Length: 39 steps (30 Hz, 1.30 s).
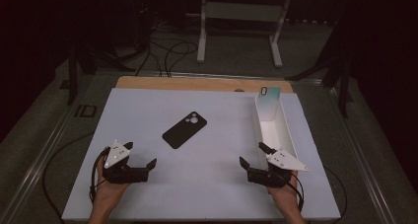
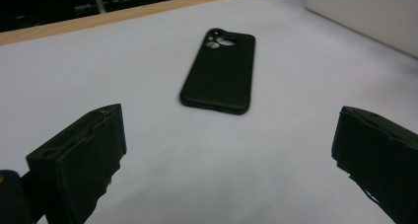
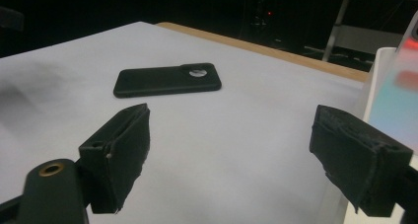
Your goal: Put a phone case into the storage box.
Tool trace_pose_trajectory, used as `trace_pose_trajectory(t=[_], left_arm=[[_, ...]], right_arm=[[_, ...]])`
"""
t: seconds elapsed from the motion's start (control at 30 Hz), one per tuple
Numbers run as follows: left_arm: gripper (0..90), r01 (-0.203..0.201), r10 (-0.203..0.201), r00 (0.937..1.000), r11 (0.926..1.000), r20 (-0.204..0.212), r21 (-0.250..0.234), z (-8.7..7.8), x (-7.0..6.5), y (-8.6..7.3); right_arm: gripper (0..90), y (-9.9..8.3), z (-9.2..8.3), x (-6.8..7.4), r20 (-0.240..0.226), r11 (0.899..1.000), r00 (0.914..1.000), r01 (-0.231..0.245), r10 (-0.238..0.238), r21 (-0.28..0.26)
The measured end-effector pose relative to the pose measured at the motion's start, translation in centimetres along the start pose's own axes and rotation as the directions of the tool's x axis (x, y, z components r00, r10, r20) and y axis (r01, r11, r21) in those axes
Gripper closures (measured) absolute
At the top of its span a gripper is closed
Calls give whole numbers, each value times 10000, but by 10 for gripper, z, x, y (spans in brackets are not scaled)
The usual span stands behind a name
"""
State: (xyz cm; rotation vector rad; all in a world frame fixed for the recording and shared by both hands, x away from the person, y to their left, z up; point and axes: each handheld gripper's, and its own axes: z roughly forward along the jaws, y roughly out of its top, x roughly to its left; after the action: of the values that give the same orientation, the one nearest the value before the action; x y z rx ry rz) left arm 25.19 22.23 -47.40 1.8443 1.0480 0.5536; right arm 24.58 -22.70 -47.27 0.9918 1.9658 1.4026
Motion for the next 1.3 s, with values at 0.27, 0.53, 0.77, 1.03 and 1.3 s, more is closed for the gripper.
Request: trace_pose_trajectory(t=[0.27, 0.53, 0.77, 1.03, 1.3], left_arm=[[4, 565, -566, 9984, 9983, -80, -148, -7, 13, 11], [3, 226, -233, 9995, 9992, 224, 326, 10, 14, 35], [2, -269, 205, 9982, 9929, 559, 1156, 41, 9, 59], [2, -876, 714, 9942, 9714, 806, 2206, 81, 4, 77], [2, -1033, 719, 9913, 9445, 1106, 3119, 113, 8, 88]], right_arm=[[155, 0, 1, 0, -36, 10000, 10000, 32, -32, 38], [155, 2, 4, 4, -151, 10000, 9999, 33, -34, -14], [155, 3, 4, 6, -263, 9999, 9996, 79, -81, -72], [155, 2, 2, 4, -203, 10000, 9998, 75, -76, -57], [155, 1, 3, 6, -295, 9999, 9995, 98, -99, -36]])
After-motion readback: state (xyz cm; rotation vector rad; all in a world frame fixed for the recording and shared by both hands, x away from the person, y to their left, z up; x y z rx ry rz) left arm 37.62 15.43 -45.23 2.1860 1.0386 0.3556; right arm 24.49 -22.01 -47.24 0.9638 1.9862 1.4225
